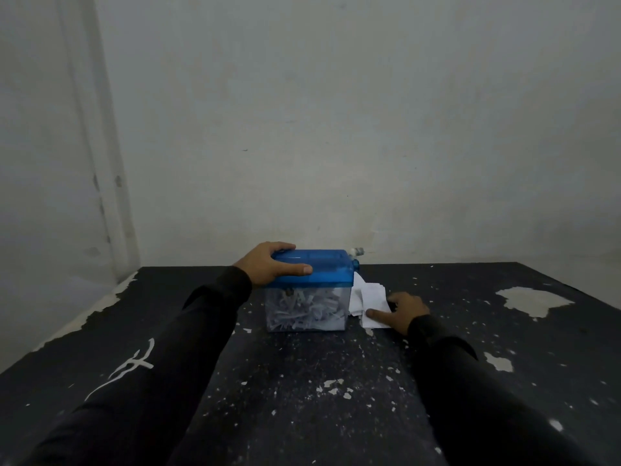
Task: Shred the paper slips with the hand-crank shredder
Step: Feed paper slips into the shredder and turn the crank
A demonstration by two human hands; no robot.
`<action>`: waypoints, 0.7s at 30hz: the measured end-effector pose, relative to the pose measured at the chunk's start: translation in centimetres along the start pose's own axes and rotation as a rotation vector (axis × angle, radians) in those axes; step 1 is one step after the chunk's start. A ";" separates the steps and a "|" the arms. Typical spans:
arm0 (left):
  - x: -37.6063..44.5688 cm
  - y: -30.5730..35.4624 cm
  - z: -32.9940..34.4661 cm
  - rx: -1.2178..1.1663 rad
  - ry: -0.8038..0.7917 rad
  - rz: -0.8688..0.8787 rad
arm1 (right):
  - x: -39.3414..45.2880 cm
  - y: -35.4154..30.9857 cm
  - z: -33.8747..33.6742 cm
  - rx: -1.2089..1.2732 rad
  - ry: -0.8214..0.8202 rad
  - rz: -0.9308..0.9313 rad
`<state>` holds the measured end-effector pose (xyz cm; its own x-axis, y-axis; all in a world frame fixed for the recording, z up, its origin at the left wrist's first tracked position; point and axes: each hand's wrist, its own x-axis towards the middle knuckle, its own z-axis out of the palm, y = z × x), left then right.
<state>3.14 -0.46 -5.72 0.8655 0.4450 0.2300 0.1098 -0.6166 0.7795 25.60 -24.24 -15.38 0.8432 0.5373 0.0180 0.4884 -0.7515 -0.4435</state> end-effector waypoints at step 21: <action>-0.5 0.4 0.1 -0.012 -0.011 0.004 | -0.3 -0.4 -0.8 0.556 0.320 -0.045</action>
<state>2.82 -0.99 -5.57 0.8713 0.4354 0.2265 0.1007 -0.6103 0.7858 25.35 -24.36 -14.51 0.8920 0.3582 0.2759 0.4079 -0.3744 -0.8327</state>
